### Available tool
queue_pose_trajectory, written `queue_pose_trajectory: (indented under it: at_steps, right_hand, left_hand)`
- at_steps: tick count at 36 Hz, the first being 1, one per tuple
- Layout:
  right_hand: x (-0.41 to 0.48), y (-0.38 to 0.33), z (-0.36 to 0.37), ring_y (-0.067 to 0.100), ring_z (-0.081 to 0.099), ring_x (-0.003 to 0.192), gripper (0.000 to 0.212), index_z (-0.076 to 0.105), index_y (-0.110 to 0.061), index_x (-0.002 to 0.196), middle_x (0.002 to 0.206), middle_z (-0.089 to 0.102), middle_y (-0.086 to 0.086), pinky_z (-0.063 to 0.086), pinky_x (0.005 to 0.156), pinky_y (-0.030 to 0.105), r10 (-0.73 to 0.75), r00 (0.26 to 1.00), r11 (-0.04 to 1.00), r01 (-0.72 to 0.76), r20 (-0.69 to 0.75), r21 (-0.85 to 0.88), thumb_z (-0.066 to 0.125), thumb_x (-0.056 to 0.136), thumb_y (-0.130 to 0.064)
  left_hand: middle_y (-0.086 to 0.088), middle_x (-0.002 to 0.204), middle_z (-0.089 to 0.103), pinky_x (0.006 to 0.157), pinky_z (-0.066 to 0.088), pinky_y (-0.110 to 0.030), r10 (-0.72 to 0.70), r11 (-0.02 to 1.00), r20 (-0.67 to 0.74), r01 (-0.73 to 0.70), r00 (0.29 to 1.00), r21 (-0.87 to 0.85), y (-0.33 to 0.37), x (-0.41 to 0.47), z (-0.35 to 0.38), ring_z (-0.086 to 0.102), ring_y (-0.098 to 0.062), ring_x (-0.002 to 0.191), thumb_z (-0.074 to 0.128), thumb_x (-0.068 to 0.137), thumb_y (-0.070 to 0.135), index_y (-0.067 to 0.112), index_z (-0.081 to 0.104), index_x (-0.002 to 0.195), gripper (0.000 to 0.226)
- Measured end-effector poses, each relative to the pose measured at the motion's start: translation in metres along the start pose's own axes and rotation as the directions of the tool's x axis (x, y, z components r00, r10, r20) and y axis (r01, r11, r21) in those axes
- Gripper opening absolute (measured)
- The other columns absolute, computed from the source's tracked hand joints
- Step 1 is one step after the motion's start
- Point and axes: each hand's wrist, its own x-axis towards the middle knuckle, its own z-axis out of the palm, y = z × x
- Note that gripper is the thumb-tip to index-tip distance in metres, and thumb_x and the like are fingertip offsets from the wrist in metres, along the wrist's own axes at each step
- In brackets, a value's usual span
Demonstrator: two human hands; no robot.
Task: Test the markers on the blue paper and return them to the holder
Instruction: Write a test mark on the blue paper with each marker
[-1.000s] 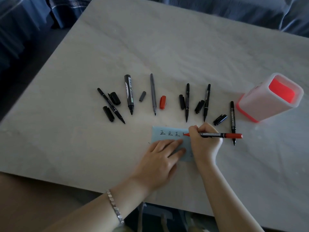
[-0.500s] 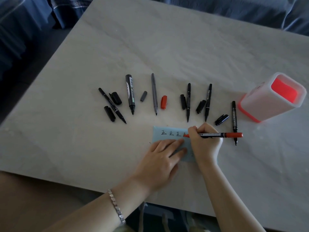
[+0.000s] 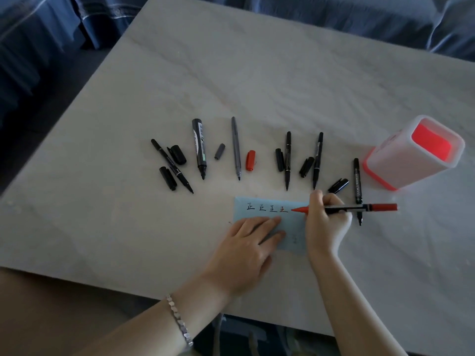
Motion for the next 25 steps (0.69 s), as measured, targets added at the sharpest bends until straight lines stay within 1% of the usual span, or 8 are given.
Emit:
queue_pose_trajectory:
  at_steps: [4, 8, 14, 16, 18, 21, 23, 25]
  right_hand:
    - [0.02, -0.018, -0.014, 0.005, 0.041, 0.036, 0.038, 0.048, -0.012, 0.046, 0.031, 0.05, -0.005, 0.037, 0.047, 0.021, 0.095, 0.986, 0.98, -0.069, 0.135, -0.189, 0.055, 0.08, -0.027]
    - [0.044, -0.042, -0.028, 0.006, 0.041, 0.032, 0.046, 0.055, -0.008, 0.043, 0.03, 0.048, -0.003, 0.038, 0.046, 0.023, 0.047, 0.94, 0.909, 0.1, 0.337, -0.405, 0.056, 0.083, -0.032]
    - [0.057, -0.069, -0.013, 0.006, 0.054, 0.041, 0.027, 0.052, -0.016, 0.087, 0.056, 0.06, -0.002, 0.042, 0.048, 0.019, -0.058, 0.835, 0.825, 0.348, 0.547, -0.445, 0.059, 0.084, -0.042]
    - [0.055, -0.071, -0.001, 0.007, 0.057, 0.048, 0.026, 0.053, -0.017, 0.096, 0.058, 0.062, -0.001, 0.04, 0.047, 0.015, -0.068, 0.791, 0.774, 0.426, 0.609, -0.468, 0.056, 0.087, -0.041]
    - [0.053, -0.072, 0.014, 0.021, 0.06, 0.061, 0.029, 0.056, -0.012, 0.101, 0.066, 0.066, 0.008, 0.042, 0.054, 0.026, -0.066, 0.755, 0.733, 0.48, 0.653, -0.482, 0.053, 0.089, -0.039]
    - [0.049, -0.069, 0.036, 0.031, 0.053, 0.069, 0.026, 0.055, -0.009, 0.079, 0.068, 0.059, 0.011, 0.039, 0.059, 0.033, -0.083, 0.731, 0.694, 0.53, 0.677, -0.487, 0.052, 0.089, -0.032]
    - [0.045, -0.069, 0.048, 0.031, 0.049, 0.065, 0.033, 0.041, -0.013, 0.061, 0.06, 0.048, 0.007, 0.035, 0.054, 0.032, -0.068, 0.737, 0.685, 0.525, 0.672, -0.505, 0.051, 0.089, -0.029]
    - [0.044, -0.068, 0.058, 0.031, 0.048, 0.063, 0.034, 0.043, -0.011, 0.061, 0.054, 0.043, 0.005, 0.03, 0.046, 0.029, -0.048, 0.746, 0.667, 0.519, 0.664, -0.535, 0.051, 0.089, -0.028]
  left_hand:
    - [0.001, 0.123, 0.062, 0.095, 0.035, -0.028, 0.012, 1.0, -0.003, -0.012, 1.0, -0.012, 0.0, 0.0, -0.001, 0.053, -0.016, 0.112, 0.044, 0.084, 0.028, 0.019, 0.066, 0.109, 0.035]
    - [0.001, 0.12, 0.064, 0.093, 0.037, -0.029, 0.014, 1.0, -0.021, -0.014, 1.0, -0.006, 0.001, -0.001, -0.004, 0.059, -0.016, 0.109, 0.047, 0.086, 0.03, 0.02, 0.067, 0.105, 0.029]
    - [0.002, 0.111, 0.069, 0.083, 0.051, -0.026, 0.071, 0.992, 0.007, -0.071, 0.997, 0.102, 0.001, 0.003, -0.011, 0.065, -0.013, 0.1, 0.044, 0.085, 0.031, 0.023, 0.07, 0.102, 0.032]
    - [0.0, 0.107, 0.071, 0.079, 0.054, -0.027, 0.131, 0.979, 0.002, -0.129, 0.991, 0.159, -0.001, 0.005, -0.013, 0.067, -0.015, 0.096, 0.058, 0.081, 0.027, 0.021, 0.07, 0.103, 0.026]
    - [-0.003, 0.104, 0.072, 0.076, 0.056, -0.028, 0.165, 0.962, 0.013, -0.164, 0.986, 0.218, -0.006, 0.006, -0.013, 0.068, -0.018, 0.094, 0.082, 0.064, 0.024, 0.019, 0.071, 0.1, 0.038]
    - [-0.004, 0.099, 0.073, 0.069, 0.056, -0.028, 0.223, 0.937, -0.007, -0.212, 0.975, 0.278, -0.011, 0.005, -0.015, 0.069, -0.019, 0.091, 0.085, 0.06, 0.019, 0.017, 0.073, 0.089, 0.031]
    - [-0.004, 0.099, 0.073, 0.068, 0.056, -0.027, 0.279, 0.916, -0.037, -0.255, 0.96, 0.309, -0.014, 0.003, -0.016, 0.069, -0.019, 0.091, 0.075, 0.068, 0.016, 0.015, 0.073, 0.086, 0.018]
    - [-0.003, 0.099, 0.073, 0.068, 0.056, -0.026, 0.301, 0.906, -0.058, -0.266, 0.952, 0.328, -0.018, 0.0, -0.017, 0.069, -0.019, 0.091, 0.066, 0.074, 0.017, 0.016, 0.073, 0.085, 0.013]
